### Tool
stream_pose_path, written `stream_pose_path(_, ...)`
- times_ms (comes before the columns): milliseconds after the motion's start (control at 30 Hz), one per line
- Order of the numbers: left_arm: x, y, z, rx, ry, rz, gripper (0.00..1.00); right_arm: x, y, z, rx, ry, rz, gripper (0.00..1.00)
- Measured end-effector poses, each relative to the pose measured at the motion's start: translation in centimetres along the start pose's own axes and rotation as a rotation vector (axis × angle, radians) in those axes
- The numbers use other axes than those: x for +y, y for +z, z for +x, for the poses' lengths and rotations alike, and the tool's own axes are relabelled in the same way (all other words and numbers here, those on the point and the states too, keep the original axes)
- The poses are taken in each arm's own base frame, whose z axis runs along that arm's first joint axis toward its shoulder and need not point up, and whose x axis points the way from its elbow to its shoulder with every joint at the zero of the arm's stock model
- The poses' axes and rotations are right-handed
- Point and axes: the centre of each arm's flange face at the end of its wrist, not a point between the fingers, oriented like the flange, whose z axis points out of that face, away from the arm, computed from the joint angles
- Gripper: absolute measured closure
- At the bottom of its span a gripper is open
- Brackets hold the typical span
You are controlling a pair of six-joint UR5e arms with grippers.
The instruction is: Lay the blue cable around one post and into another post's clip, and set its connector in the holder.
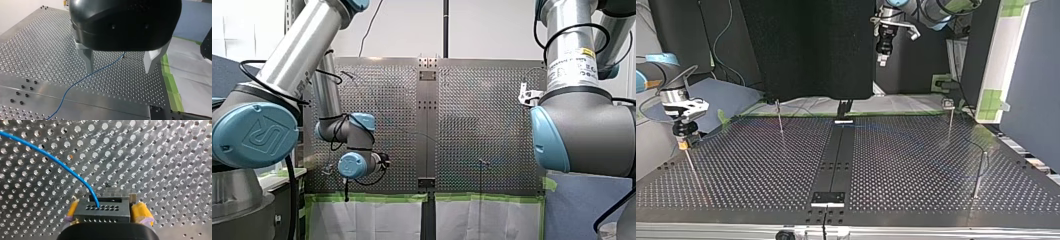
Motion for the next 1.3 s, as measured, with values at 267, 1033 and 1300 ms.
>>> stream_pose_path(267, 0.0, 0.0, 0.0, 0.000, 0.000, -0.001, 0.01, -0.1, 0.2, 0.1, 0.012, -0.003, 0.003, 0.24)
stream_pose_path(1033, 0.1, 0.0, 0.0, 0.006, 0.003, -0.005, 0.01, -1.5, 0.4, 0.3, -0.002, 0.007, 0.016, 0.24)
stream_pose_path(1300, 0.1, 0.0, 0.1, 0.008, 0.003, -0.006, 0.01, -1.5, 0.5, 0.4, -0.001, 0.007, 0.016, 0.24)
